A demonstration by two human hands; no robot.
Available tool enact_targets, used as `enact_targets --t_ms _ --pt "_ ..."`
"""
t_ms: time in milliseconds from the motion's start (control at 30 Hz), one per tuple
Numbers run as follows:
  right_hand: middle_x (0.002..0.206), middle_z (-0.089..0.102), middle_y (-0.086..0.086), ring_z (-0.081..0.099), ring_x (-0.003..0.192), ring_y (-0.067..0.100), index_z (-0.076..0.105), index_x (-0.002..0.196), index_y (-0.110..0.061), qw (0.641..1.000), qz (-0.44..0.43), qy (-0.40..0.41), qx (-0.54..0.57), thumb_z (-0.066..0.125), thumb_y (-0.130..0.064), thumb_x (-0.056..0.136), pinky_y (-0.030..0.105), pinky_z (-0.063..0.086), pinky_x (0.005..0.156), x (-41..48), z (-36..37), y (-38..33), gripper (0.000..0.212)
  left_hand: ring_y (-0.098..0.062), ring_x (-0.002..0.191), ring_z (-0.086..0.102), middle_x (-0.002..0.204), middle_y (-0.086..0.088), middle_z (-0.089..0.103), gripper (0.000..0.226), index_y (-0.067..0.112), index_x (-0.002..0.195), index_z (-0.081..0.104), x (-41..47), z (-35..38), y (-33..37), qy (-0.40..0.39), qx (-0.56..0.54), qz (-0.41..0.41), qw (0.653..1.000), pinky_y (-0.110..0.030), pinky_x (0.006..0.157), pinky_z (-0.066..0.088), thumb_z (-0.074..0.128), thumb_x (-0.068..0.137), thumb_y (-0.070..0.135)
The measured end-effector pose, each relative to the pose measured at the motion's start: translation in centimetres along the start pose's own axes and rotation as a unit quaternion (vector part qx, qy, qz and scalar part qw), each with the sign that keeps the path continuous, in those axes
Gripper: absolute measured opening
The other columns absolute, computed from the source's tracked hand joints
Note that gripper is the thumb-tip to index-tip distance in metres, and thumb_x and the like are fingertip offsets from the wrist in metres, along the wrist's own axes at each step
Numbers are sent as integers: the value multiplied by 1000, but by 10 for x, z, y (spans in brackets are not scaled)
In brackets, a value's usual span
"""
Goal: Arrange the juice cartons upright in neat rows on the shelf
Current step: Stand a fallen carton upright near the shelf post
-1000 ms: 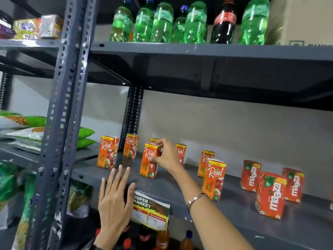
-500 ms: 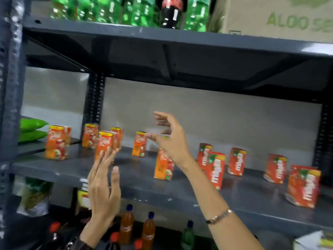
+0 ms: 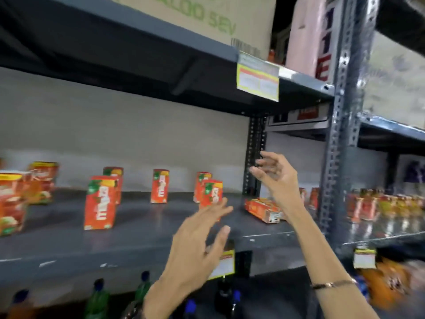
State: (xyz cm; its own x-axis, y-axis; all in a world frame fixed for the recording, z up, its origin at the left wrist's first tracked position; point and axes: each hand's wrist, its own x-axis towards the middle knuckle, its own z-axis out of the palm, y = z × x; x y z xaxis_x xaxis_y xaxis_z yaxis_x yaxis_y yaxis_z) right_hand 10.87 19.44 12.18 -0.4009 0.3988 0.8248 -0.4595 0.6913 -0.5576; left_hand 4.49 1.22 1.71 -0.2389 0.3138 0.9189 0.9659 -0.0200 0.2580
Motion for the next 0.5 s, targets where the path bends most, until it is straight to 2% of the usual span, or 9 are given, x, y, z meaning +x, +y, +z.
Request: enact_targets --t_ms 133,200,267,367,433,500 --pt "102 65 12 61 91 23 57 100 -22 987 149 1 -62 78 -16 71 37 57 77 7 -46 75 36 -2 122 46 133 15 52 38 33 125 51 5 40 -11 -79 132 42 987 -20 100 31 45 88 42" --pt "89 64 3 63 89 24 58 104 -14 974 195 -7 -113 78 -22 70 43 53 86 6 -55 102 40 -5 119 51 128 10 58 40 30 121 57 5 46 -19 -108 186 34 976 -20 99 30 45 86 45" --pt "80 63 -4 64 83 19 60 106 -9 961 215 -18 -172 78 -32 70 37 51 84 2 -56 115 46 -6 114 56 122 10 62 40 30 115 62 4 49 -26 -128 231 23 964 -20 96 29 45 83 48" --pt "92 71 1 66 93 23 64 99 -18 937 231 -37 -260 74 -58 60 34 50 78 -7 -46 119 56 -5 110 59 115 12 66 39 31 104 67 3 54 -32 -158 281 30 946 -21 92 29 46 78 51" --pt "102 68 4 63 99 27 63 100 -21 914 230 -47 -332 70 -63 60 32 45 75 -10 -37 116 59 -3 109 58 114 14 66 41 32 104 67 4 54 -30 -162 289 22 943 -19 92 31 45 78 53" --pt "106 65 9 61 101 32 61 104 -15 896 215 -40 -387 70 -59 63 33 43 75 -11 -29 111 61 -1 109 58 113 16 66 42 34 104 67 5 54 -29 -166 295 14 941 -18 91 38 43 77 55"
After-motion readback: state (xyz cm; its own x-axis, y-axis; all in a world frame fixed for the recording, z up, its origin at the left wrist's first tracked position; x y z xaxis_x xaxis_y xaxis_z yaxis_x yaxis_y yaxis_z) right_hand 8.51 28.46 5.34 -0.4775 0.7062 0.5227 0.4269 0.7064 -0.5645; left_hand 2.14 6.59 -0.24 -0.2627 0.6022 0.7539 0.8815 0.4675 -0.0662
